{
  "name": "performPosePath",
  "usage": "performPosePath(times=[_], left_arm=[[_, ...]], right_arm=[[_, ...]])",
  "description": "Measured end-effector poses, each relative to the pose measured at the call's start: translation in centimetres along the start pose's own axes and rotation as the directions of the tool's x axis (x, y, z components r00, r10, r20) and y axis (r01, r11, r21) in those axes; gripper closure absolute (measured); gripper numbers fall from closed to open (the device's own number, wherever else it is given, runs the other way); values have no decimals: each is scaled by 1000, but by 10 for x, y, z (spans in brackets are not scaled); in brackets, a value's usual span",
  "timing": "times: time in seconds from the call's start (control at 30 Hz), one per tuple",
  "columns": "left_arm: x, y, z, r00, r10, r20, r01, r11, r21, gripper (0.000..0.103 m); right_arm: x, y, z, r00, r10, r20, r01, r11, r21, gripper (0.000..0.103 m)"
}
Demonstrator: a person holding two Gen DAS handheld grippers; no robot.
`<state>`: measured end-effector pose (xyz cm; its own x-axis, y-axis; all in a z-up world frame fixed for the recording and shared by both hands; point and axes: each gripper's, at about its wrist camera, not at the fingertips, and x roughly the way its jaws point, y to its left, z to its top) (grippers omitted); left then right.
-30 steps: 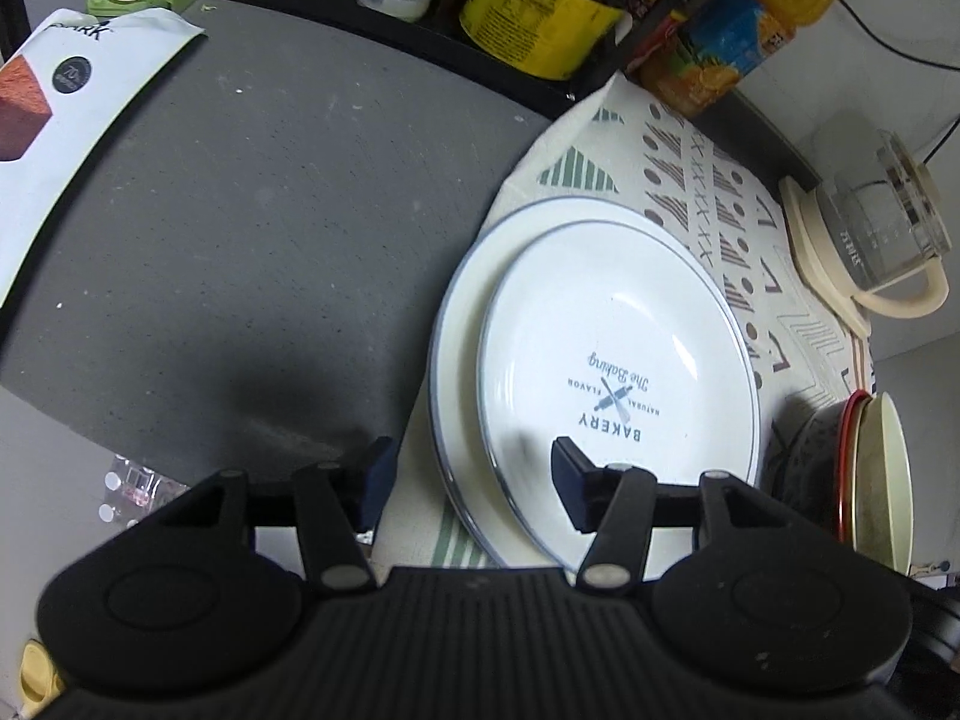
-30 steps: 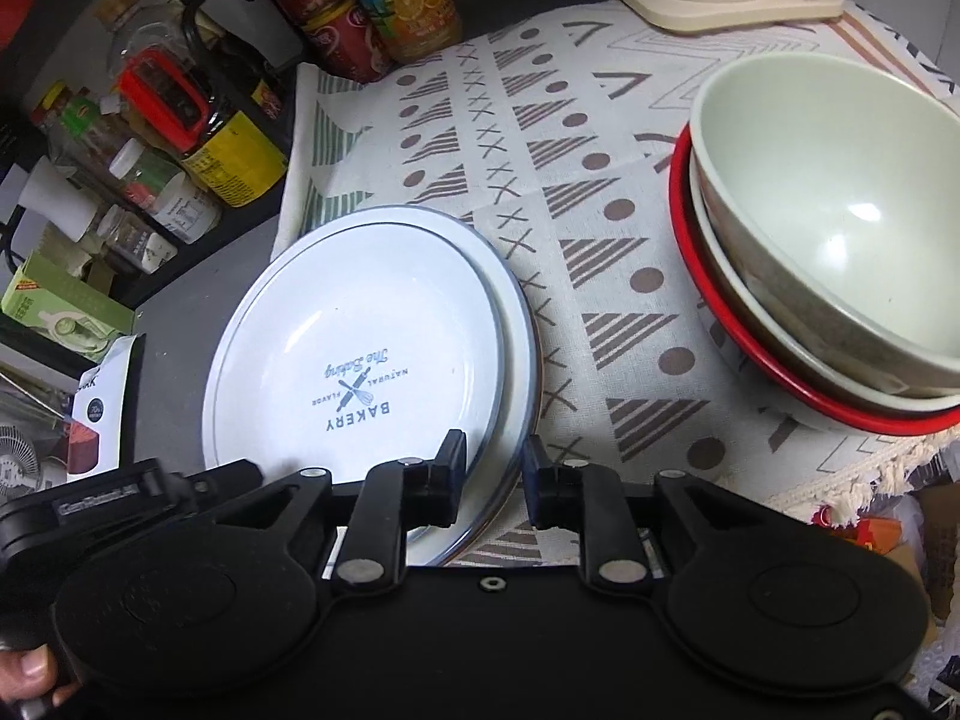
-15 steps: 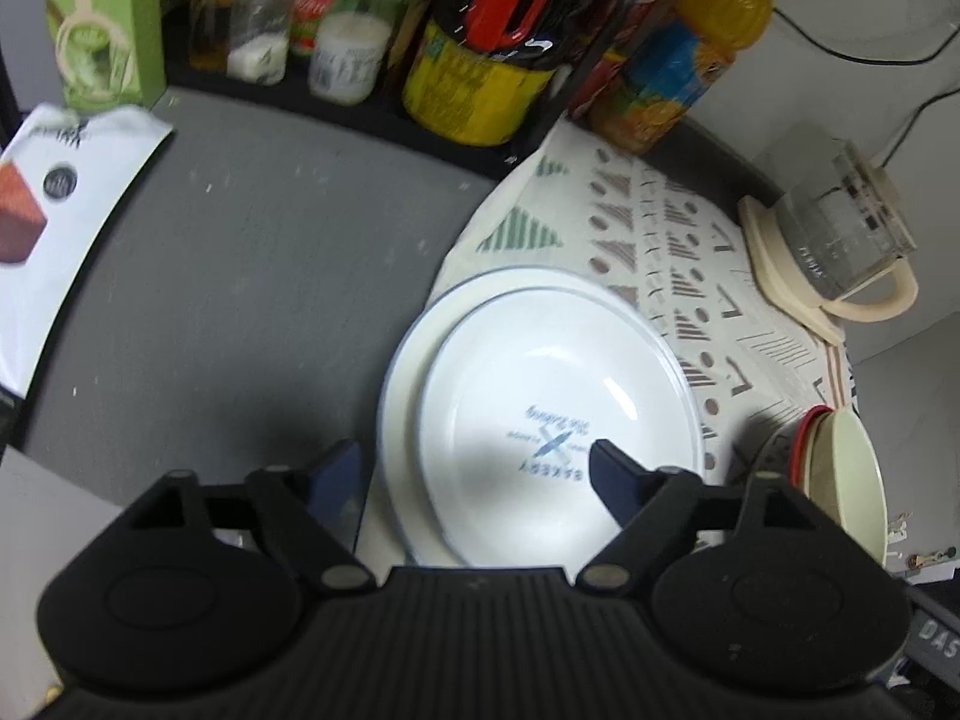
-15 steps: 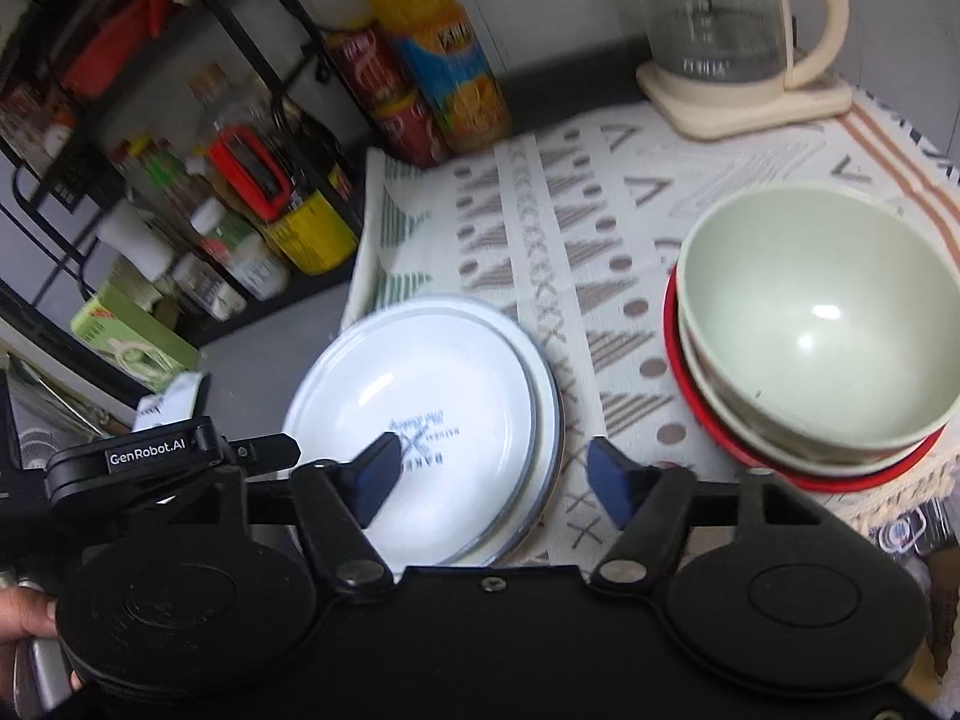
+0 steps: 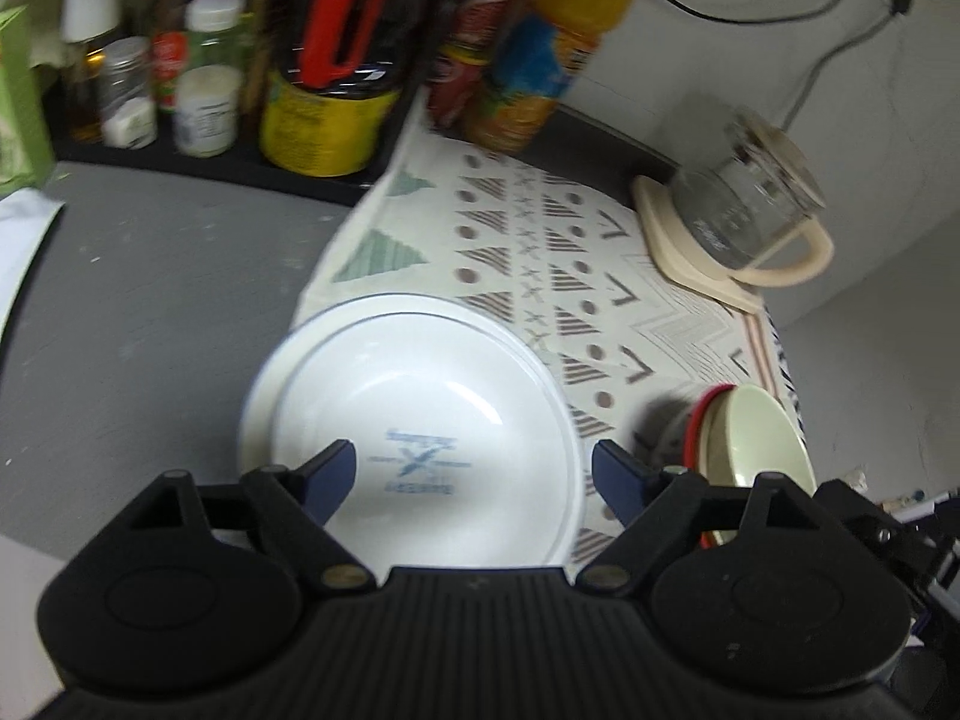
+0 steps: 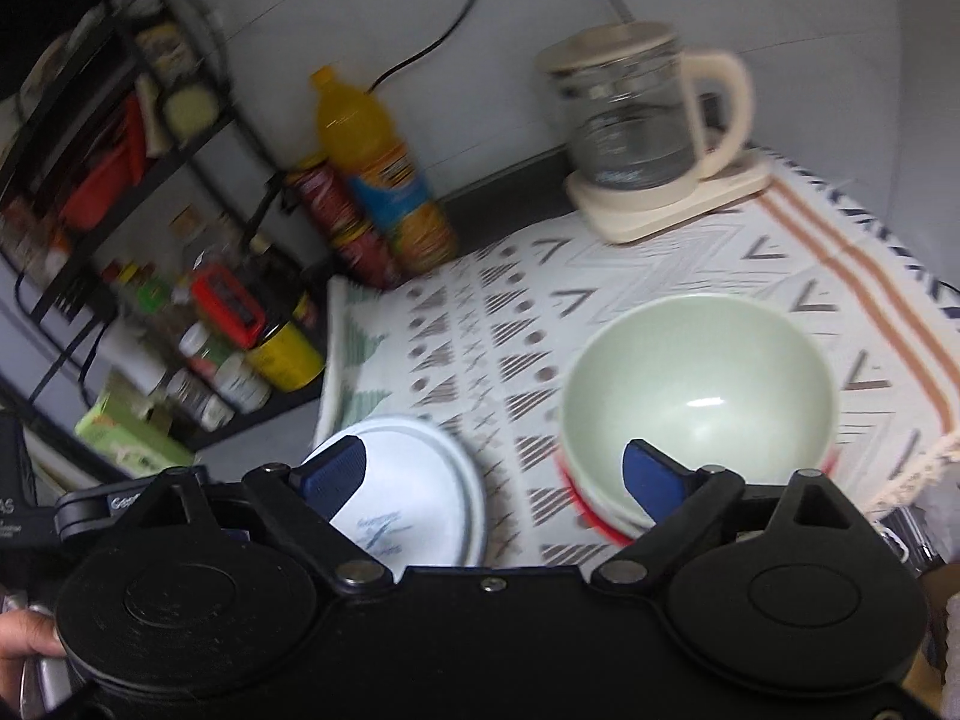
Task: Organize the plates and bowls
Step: 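Move both grippers toward the red bowl holding the green bowls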
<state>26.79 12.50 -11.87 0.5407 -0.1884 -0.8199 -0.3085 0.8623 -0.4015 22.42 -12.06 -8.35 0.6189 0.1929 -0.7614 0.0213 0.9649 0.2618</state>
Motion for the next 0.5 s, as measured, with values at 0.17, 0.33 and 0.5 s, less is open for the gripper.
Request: performPosePath(times=[0.17,0.33,0.5], left_arm=[[6,-23,2,999,-42,-14,43,998,56,19],[13,-44,2,996,-87,-35,90,990,108,19],[18,-66,1,989,-135,-52,141,979,147,19]], right_arm=[[-10,-25,1,998,-54,33,52,997,59,10],[-20,-47,-1,993,-108,47,102,988,112,10],[-22,-61,-7,989,-146,37,139,978,153,10]])
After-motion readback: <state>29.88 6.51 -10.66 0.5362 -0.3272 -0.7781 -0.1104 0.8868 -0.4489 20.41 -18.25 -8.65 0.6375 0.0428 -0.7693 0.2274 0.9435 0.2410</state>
